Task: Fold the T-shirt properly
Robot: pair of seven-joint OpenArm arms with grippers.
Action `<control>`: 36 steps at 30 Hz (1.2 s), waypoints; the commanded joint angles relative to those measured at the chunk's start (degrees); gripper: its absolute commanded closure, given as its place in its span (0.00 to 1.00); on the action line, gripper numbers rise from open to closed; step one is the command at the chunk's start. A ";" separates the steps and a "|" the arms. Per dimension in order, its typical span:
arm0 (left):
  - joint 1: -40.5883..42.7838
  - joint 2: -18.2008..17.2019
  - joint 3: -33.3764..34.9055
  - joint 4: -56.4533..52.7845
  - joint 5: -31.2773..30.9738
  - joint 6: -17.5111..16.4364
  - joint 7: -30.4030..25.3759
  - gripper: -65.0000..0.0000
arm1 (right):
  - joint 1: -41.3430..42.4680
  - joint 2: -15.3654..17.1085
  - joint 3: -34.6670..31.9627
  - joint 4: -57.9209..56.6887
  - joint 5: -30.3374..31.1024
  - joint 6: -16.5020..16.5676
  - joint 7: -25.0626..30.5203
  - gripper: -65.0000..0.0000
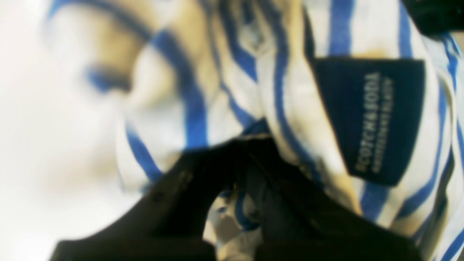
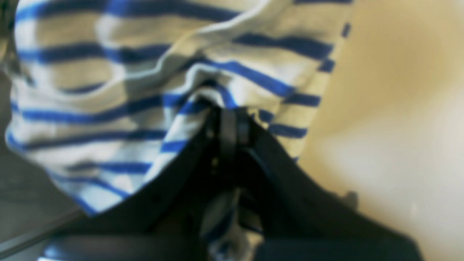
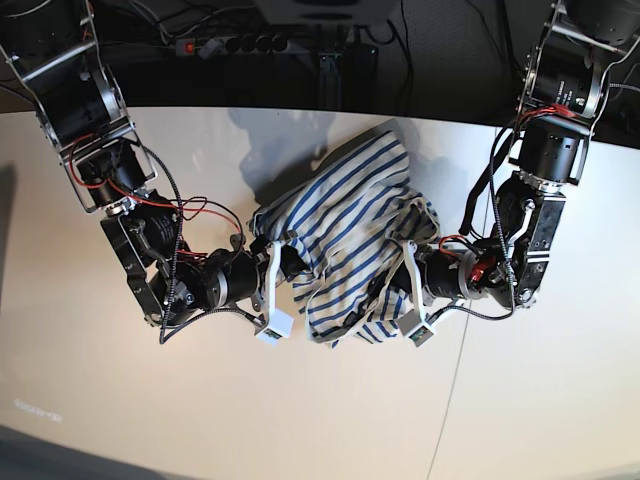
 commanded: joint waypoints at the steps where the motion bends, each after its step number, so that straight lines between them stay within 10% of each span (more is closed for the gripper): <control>1: -2.29 0.26 -0.33 0.87 -1.18 0.12 -1.92 1.00 | -0.33 1.31 0.72 1.75 -0.15 2.36 -1.20 1.00; 14: -9.05 3.15 -0.52 0.90 0.48 0.12 -3.74 1.00 | -11.47 4.44 8.85 15.28 0.59 2.34 -2.01 1.00; 24: -14.82 -0.15 -3.26 0.92 -24.24 0.12 20.06 1.00 | -11.08 4.48 19.74 15.28 0.15 2.36 -0.72 1.00; 36: -7.78 -0.11 -3.26 0.94 -34.95 0.12 26.77 1.00 | -10.16 4.46 21.75 15.08 -4.35 2.34 2.25 1.00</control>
